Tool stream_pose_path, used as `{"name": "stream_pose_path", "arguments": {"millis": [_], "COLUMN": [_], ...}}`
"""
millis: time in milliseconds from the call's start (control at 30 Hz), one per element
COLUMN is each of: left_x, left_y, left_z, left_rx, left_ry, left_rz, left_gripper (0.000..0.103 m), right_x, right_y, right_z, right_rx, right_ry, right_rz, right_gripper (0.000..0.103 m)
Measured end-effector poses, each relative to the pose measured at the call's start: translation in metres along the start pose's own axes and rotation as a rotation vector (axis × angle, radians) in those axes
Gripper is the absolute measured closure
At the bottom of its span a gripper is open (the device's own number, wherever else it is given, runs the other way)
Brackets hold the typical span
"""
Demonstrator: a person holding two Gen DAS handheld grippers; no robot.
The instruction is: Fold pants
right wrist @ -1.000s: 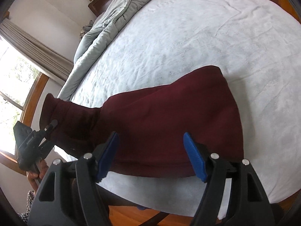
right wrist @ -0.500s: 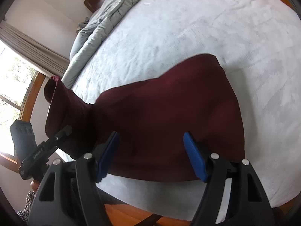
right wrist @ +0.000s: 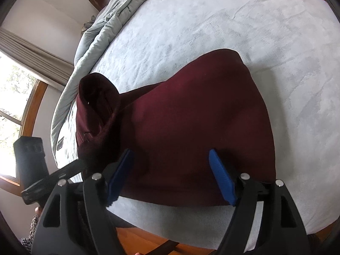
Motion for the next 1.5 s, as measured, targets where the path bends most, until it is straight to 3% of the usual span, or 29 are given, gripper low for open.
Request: {"name": "stream_pose_path", "arguments": {"millis": [67,200,233,300,367,433,567,800,867,933,967,1033,1100,1300,1500], "left_x": [-0.002,-0.027,-0.038,-0.056,-0.074,-0.086,-0.103,-0.096,-0.095,-0.096,-0.093,-0.090,-0.090,-0.072,-0.036], "left_y": [0.001,0.001,0.001,0.001,-0.004,-0.012,-0.018,-0.016,-0.015,-0.015,-0.014,-0.012,-0.011,-0.002,0.008], "left_z": [0.017,0.047,0.052,0.050,0.037,0.020,0.016,0.010,0.009,0.008,0.006,0.005,0.013,0.029,0.020], "left_rx": [0.036,0.125,0.155,0.145,0.081,0.013,0.009,-0.003,-0.008,-0.011,-0.013,-0.010,0.010,0.073,0.087], "left_ry": [-0.018,0.056,0.170,0.321,0.399,0.401,0.315,0.312,0.317,0.324,0.330,0.331,0.330,0.324,0.314], "left_rz": [0.021,0.081,0.085,0.085,0.096,0.106,0.223,0.173,0.171,0.166,0.163,0.168,0.176,0.135,0.077], "left_gripper": [0.010,0.010,0.010,0.010,0.010,0.009,0.009,0.009,0.009,0.009,0.009,0.009,0.009,0.010,0.010], "right_x": [-0.002,-0.017,-0.025,-0.039,-0.056,-0.072,-0.098,-0.118,-0.119,-0.121,-0.122,-0.128,-0.132,-0.136,-0.105], "right_y": [0.001,0.004,0.004,0.004,0.004,0.002,-0.001,-0.007,-0.011,-0.012,-0.012,-0.009,-0.006,0.012,0.036], "right_z": [0.000,0.007,0.008,0.008,0.001,-0.010,-0.035,-0.070,-0.076,-0.078,-0.078,-0.070,-0.060,-0.014,0.046], "right_rx": [-0.006,-0.001,-0.002,-0.017,-0.051,-0.094,-0.168,-0.249,-0.259,-0.276,-0.277,-0.247,-0.225,-0.138,-0.023], "right_ry": [0.000,0.043,0.050,0.058,0.097,0.121,0.082,-0.004,-0.004,0.071,0.092,0.100,0.122,0.198,0.153], "right_rz": [-0.002,0.008,0.018,0.036,0.043,0.047,0.098,0.142,0.163,0.133,0.122,0.162,0.184,0.195,0.172], "right_gripper": [0.026,0.021,0.017,0.013,0.012,0.011,0.011,0.012,0.023,0.056,0.059,0.074,0.076,0.078,0.078]}}
Point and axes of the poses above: each gripper's, at about its wrist camera, not at the fingertips, and z roughly against the way its jaws point, x to its right, y to its top, the point moved 2 cm from there along -z, roughly the way its jaws point, and after that the axes turned 7 degrees about x, right-handed, at the moved point
